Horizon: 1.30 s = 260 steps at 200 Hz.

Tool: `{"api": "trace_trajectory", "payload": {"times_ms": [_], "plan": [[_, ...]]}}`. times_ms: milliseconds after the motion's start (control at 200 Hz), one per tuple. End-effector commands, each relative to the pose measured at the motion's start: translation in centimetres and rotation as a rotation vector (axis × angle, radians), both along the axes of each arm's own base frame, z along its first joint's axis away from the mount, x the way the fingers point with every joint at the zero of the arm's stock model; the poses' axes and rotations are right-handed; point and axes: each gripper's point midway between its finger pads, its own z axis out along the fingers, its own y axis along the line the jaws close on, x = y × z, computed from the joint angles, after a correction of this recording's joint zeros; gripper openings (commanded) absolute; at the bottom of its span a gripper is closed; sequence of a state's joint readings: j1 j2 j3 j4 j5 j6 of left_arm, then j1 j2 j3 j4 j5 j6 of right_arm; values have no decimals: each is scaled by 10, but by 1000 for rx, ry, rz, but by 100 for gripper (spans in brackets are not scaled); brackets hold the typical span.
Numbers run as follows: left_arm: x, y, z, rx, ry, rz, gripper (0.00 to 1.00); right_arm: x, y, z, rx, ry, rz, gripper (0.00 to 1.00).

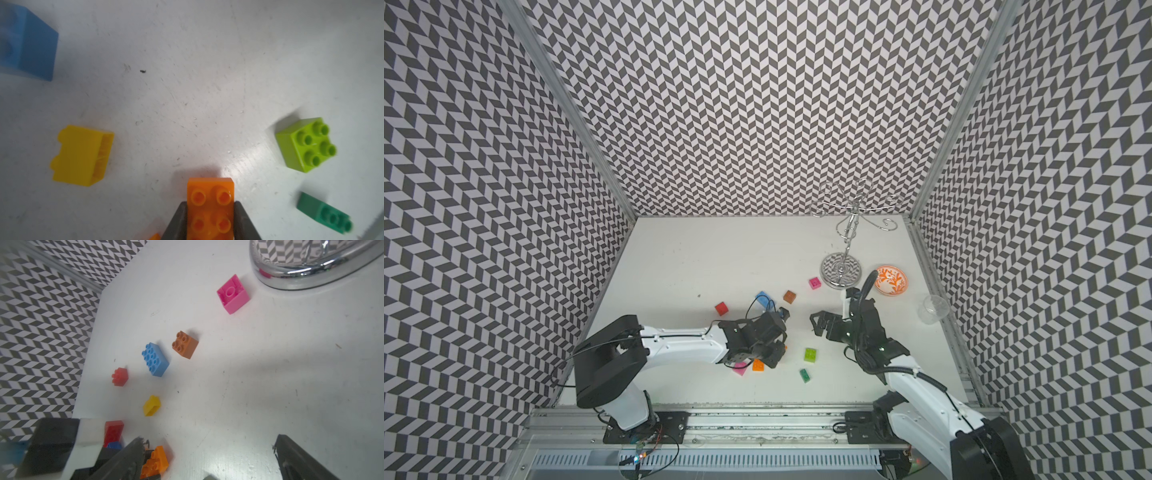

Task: Assemble the letter p with lego
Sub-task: Adjust the lego brick at the center of the board.

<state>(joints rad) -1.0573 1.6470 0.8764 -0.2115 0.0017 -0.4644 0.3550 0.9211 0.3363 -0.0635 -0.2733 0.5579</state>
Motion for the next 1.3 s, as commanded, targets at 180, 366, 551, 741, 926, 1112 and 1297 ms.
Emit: {"api": "trace_trajectory", "payload": {"times_ms": [180, 366, 551, 741, 926, 1112, 1297], "plan": [[24, -10, 124, -705, 23, -84, 32, -26, 46, 65, 250, -256, 308, 98], [20, 6, 168, -983, 40, -149, 32, -59, 67, 99, 383, -354, 529, 98], [3, 12, 196, -1169, 78, -233, 32, -82, 77, 108, 459, -374, 648, 96], [-12, 25, 205, -1357, 169, -289, 31, -96, 94, 129, 502, -394, 758, 92], [-12, 13, 184, -1353, 233, -285, 25, -104, 110, 142, 516, -402, 818, 89], [-13, 15, 188, -1366, 215, -276, 25, -81, 114, 128, 451, -346, 729, 87], [-13, 17, 188, -1370, 209, -259, 25, -66, 110, 113, 403, -311, 628, 89]]}}
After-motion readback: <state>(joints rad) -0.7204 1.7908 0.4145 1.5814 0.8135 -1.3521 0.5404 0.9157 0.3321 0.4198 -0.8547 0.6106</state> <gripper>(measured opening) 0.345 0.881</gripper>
